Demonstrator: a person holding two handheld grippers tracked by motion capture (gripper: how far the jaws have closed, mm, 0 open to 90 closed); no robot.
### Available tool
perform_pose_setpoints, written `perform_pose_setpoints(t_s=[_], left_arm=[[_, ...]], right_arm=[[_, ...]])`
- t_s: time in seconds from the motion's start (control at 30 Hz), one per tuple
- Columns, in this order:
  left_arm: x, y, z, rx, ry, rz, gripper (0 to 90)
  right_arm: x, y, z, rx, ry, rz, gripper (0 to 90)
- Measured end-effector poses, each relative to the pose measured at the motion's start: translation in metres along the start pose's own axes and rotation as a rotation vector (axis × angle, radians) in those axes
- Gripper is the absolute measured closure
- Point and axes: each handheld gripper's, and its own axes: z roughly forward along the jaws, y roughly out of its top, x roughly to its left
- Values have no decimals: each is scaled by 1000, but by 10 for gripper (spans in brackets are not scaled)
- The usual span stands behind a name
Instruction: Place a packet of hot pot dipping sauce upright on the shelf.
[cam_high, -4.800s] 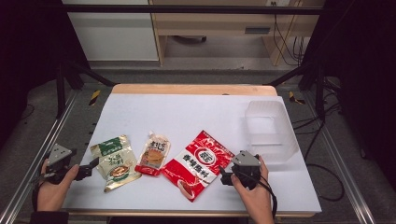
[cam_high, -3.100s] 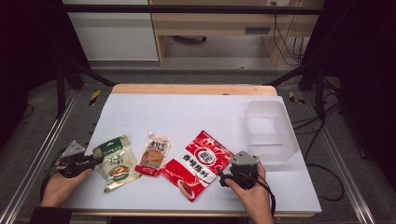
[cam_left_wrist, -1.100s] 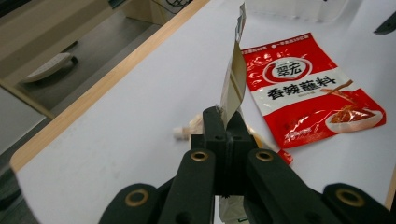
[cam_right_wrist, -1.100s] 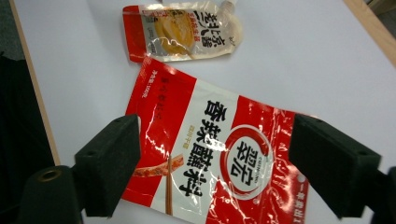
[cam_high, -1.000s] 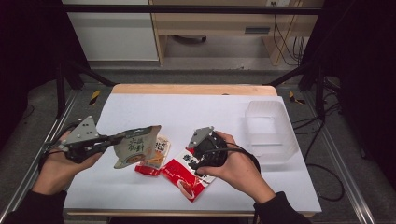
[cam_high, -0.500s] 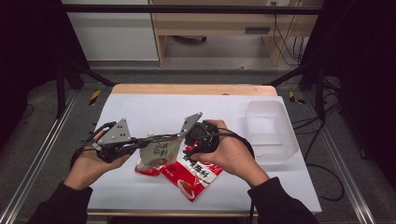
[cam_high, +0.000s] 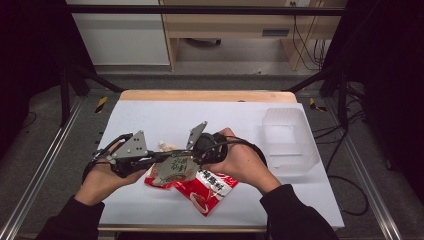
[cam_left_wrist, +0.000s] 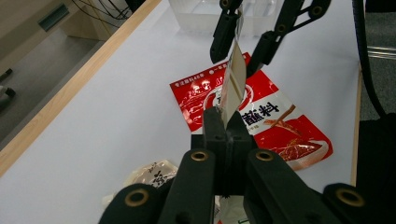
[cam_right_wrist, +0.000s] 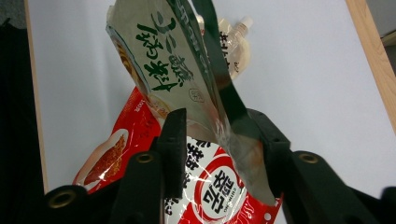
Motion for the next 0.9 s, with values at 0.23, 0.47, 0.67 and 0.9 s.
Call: perform_pose_setpoints(t_s=[0.23,0.47,0.67,0.9], left_arm=[[1,-2,0,-11,-4,-16,900],[3,-6,-2,-52,12,-47,837],[-3,-21,-1,-100,89,-71,522],[-8,-56,6,-85,146,-146,273]], right_arm=[[0,3,3,7,3,-11,878],[-3,12,-5,23,-10,-11,900],[-10,16,-11,51,-41,-19,900],[-26,10,-16,64,-64,5,900]])
